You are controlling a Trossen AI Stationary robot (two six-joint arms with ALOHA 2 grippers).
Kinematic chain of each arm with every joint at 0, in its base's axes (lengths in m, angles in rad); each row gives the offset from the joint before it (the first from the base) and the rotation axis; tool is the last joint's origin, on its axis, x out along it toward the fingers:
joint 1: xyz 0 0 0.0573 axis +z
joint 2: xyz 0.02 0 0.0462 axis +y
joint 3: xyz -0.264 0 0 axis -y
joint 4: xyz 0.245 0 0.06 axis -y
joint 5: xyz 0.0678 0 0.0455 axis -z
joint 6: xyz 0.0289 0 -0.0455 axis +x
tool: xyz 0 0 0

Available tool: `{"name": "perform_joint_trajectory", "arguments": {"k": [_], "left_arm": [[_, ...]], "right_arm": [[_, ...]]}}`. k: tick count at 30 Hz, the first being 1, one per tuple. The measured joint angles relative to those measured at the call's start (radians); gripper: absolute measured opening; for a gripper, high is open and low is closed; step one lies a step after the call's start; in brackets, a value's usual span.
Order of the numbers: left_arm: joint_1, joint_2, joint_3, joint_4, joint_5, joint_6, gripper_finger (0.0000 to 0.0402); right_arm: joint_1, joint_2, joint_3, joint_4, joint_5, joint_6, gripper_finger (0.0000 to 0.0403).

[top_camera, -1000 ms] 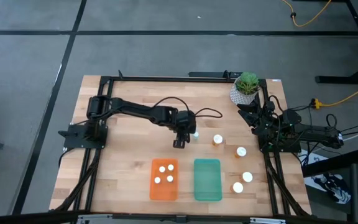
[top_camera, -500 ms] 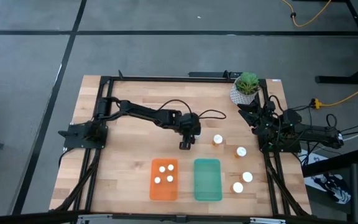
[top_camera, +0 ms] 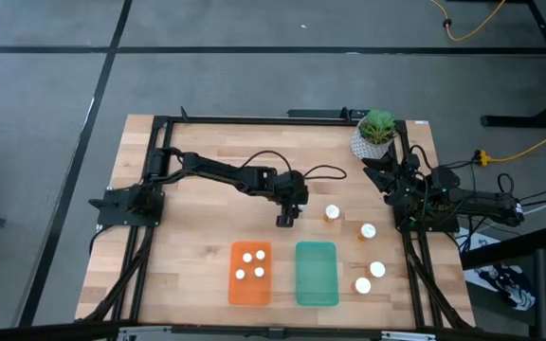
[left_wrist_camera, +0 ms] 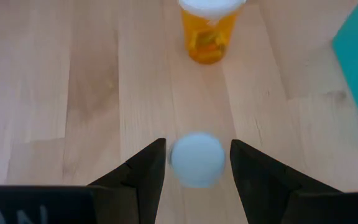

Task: Pick and place medicine bottles into bin by pill shape (circle, oval)
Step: Put the small blue pill bottle into the orange bin

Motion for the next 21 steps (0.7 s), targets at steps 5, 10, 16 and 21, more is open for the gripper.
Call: {"name": "perform_joint_trajectory", "arguments": {"k": [5, 10, 16, 21], "left_arm": [[0.0, 0.0, 0.0, 0.003, 0.0, 0.0, 0.0172], [0.0, 0.0, 0.0, 0.003, -0.013, 0.0, 0.0168], [0.0, 0.0, 0.0, 0.004, -0.029, -0.001, 0.012], [-0.005, -0.008, 0.0, -0.002, -0.03, -0.062, 0.0087]], "right_arm": [[0.0, 0.0, 0.0, 0.0, 0.0, 0.0, 0.0213], [0.0, 0.0, 0.0, 0.0, 0.0, 0.0, 0.0213], [0.0, 0.0, 0.0, -0.001, 0.0, -0.001, 0.0213], [0.0, 0.0, 0.0, -0.005, 0.0, -0.007, 0.0213]]}}
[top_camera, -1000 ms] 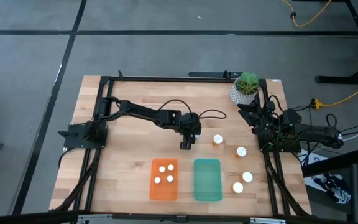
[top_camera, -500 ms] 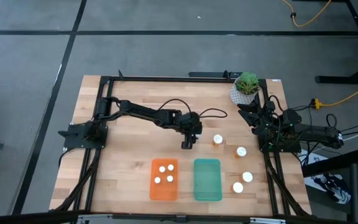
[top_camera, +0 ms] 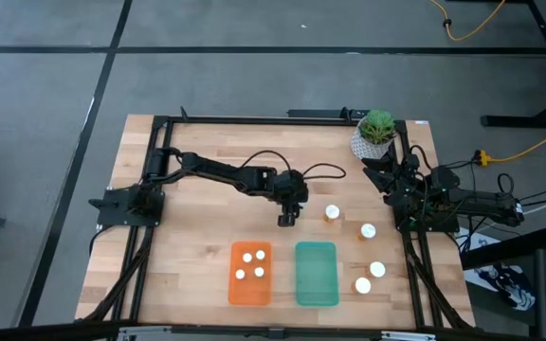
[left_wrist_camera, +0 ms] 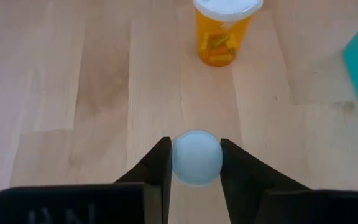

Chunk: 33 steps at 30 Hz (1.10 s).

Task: Pick and place medicine bottles into bin by pill shape (circle, oval)
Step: Put the small blue pill bottle into the orange bin

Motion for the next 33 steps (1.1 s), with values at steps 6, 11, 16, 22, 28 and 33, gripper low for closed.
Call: {"name": "perform_joint_trajectory", "arguments": {"k": [6, 11, 16, 22, 28, 33], "left_arm": [[-0.034, -0.104, 0.033, -0.104, -0.016, -0.131, 0.0088], [-0.135, -0.229, 0.063, -0.282, -0.088, -0.234, 0.0088], [-0.299, -0.347, 0.065, -0.369, -0.178, -0.387, 0.0088], [-0.519, -0.409, 0.065, -0.511, -0.261, -0.569, 0.0088], [-0.712, -0.382, 0.064, -0.585, -0.298, -0.774, 0.0088], [-0.806, -0.337, 0.064, -0.575, -0.388, -0.804, 0.0088]], "right_arm": [[0.0, 0.0, 0.0, -0.018, 0.0, -0.016, 0.0213], [0.0, 0.0, 0.0, -0.029, 0.0, -0.016, 0.0213], [0.0, -0.001, 0.0, -0.037, 0.0, -0.016, 0.0213], [0.0, 0.0, 0.0, -0.043, 0.0, -0.016, 0.0213], [0.0, 0.0, 0.0, -0.043, 0.0, -0.016, 0.0213], [0.0, 0.0, 0.0, -0.043, 0.018, -0.016, 0.0213]]}}
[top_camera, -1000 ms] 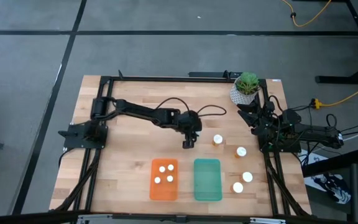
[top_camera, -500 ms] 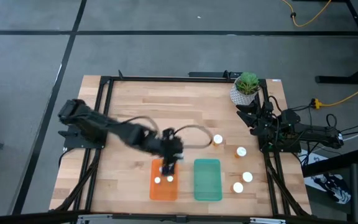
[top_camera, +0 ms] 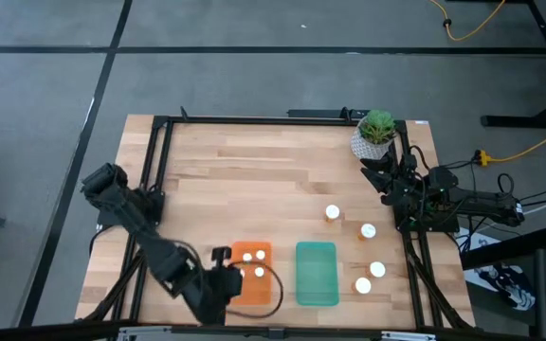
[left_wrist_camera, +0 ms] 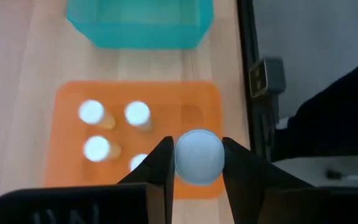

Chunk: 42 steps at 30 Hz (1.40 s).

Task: Pick and place medicine bottles into bin by pill shape (circle, oval)
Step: Put the small blue pill bottle into the orange bin

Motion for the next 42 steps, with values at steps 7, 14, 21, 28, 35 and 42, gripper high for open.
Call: {"name": "perform_joint_trajectory", "arguments": {"k": [7, 14, 21, 28, 35, 42], "left_arm": [[0.0, 0.111, 0.0, 0.004, -0.006, 0.003, 0.0088], [0.043, 0.177, 0.0, 0.031, -0.005, 0.082, 0.0088], [0.061, 0.242, 0.0, 0.106, 0.028, 0.196, 0.0088], [0.061, 0.303, 0.0, 0.175, -0.024, 0.222, 0.0088], [0.063, 0.304, 0.0, 0.182, -0.082, 0.233, 0.0088], [0.065, 0.304, -0.032, 0.235, -0.085, 0.24, 0.0088]], "right_arm": [[0.0, 0.0, 0.0, 0.002, 0.028, 0.002, 0.0213], [0.0, 0.0, 0.0, 0.002, 0.027, 0.028, 0.0213], [0.0, 0.0, 0.0, 0.002, 0.026, 0.03, 0.0213], [0.0, 0.0, 0.0, 0.002, 0.026, 0.026, 0.0213], [0.0, 0.0, 0.0, 0.002, 0.026, 0.025, 0.0213], [0.0, 0.0, 0.0, 0.001, 0.026, 0.023, 0.0213]]}}
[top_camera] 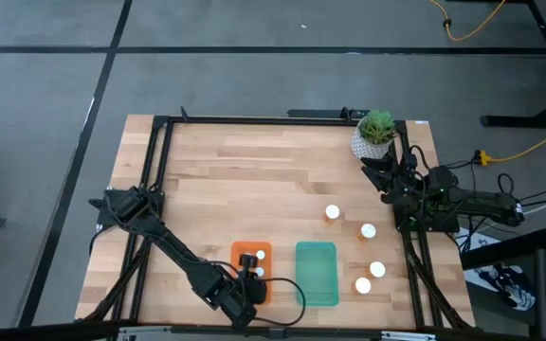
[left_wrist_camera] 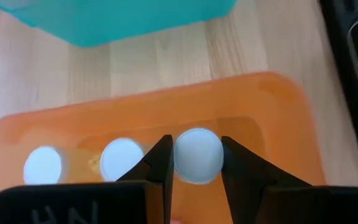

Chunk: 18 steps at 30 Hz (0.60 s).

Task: Pick and place medicine bottles into bin by pill shape (circle, oval)
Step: Put the small blue pill bottle into the orange bin

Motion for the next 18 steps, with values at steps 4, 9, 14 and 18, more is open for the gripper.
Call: {"name": "perform_joint_trajectory", "arguments": {"k": [4, 9, 14, 18], "left_arm": [[0.002, 0.0, -0.006, 0.021, -0.009, 0.01, 0.0088], [0.002, 0.0, -0.006, 0.021, -0.008, 0.01, 0.0106], [0.002, 0.0, -0.006, 0.031, -0.006, 0.033, 0.0136], [0.002, 0.0, -0.006, 0.039, -0.006, 0.033, 0.0157]], "right_arm": [[0.0, 0.0, 0.0, -0.002, 0.0, -0.001, 0.0213], [0.0, 0.0, 0.0, -0.003, 0.0, -0.001, 0.0213], [0.0, 0.0, 0.0, -0.003, 0.0, -0.001, 0.0213], [0.0, 0.0, 0.0, -0.003, 0.0, -0.001, 0.0213]]}}
